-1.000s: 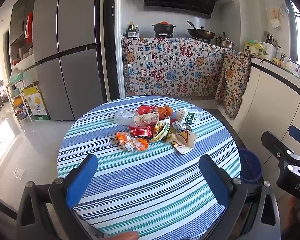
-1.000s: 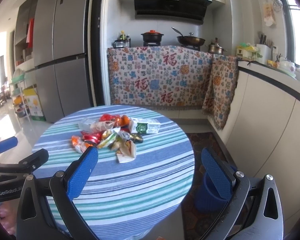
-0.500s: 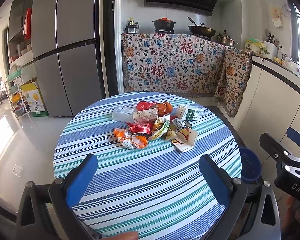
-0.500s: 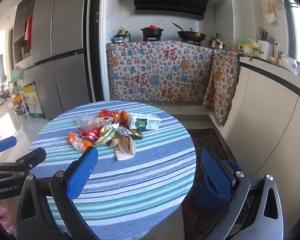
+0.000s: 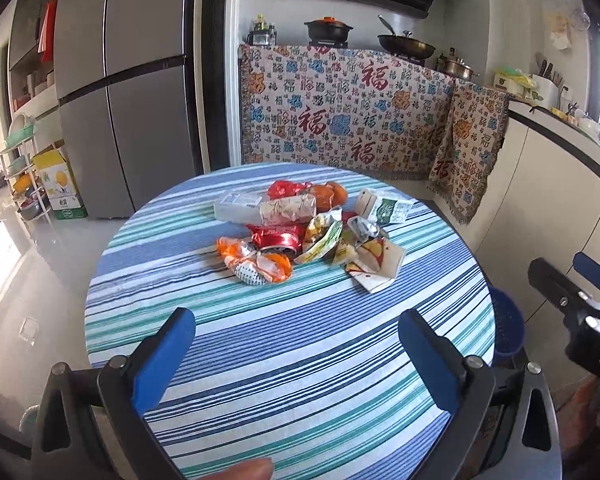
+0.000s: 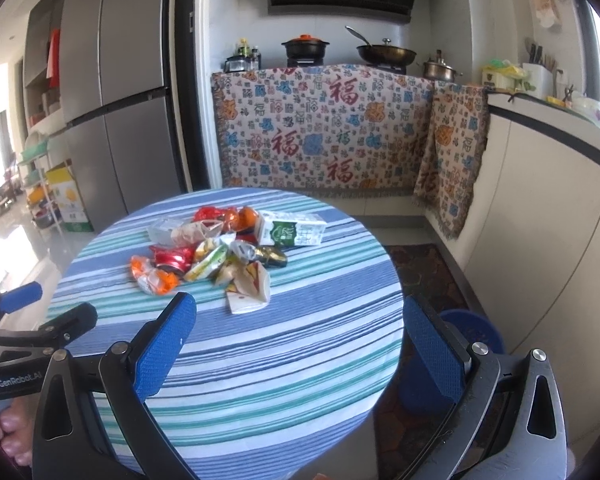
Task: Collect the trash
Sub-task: 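Grasp the orange-and-white snack bag with the left tool while the right tool grasps a paper wrapper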
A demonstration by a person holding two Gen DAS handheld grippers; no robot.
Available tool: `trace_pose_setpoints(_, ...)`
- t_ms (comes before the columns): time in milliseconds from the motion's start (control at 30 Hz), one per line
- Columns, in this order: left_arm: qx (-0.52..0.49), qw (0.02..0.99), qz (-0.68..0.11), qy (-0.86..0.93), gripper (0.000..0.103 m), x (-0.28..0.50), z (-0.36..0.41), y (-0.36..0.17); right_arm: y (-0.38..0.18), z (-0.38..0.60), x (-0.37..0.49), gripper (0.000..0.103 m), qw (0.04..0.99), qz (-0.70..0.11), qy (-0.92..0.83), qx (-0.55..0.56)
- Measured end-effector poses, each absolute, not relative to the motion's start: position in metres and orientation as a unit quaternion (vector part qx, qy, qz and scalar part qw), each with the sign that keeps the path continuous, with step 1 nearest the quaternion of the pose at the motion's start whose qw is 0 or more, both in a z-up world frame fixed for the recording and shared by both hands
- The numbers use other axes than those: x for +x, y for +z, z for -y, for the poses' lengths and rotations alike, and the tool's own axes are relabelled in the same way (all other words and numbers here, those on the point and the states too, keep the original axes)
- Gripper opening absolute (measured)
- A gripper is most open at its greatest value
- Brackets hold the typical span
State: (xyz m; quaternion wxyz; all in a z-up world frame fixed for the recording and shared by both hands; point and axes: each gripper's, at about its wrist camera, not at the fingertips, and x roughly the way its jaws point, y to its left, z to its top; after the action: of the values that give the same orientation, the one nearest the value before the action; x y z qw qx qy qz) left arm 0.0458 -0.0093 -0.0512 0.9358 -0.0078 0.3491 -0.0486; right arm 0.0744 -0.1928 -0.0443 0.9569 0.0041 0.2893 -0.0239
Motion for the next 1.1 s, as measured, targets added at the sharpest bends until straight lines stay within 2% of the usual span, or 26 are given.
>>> trace_pose_setpoints(367, -0.037, 0.916, -0.398, -0.019, 0.103, 0.085, -0.016, -0.115, -0.100, 0.198, 0.124, 0.103, 0.946, -0.325, 0.007, -0.001)
trace_pose_setpoints(700, -0.027, 0.892, -0.452, -0.001, 0.103, 0.120, -0.018, -0.167, -0.171, 0.197, 0.174, 0.103, 0.912, -0.409, 0.038, 0.009)
trace_pose_setpoints(1100, 0.001, 0.887, -0.462, 0.011, 0.103, 0.152, -0.009, -0.183, -0.205, 0.179, 0.212, 0.103, 0.884, -0.462, 0.071, -0.034)
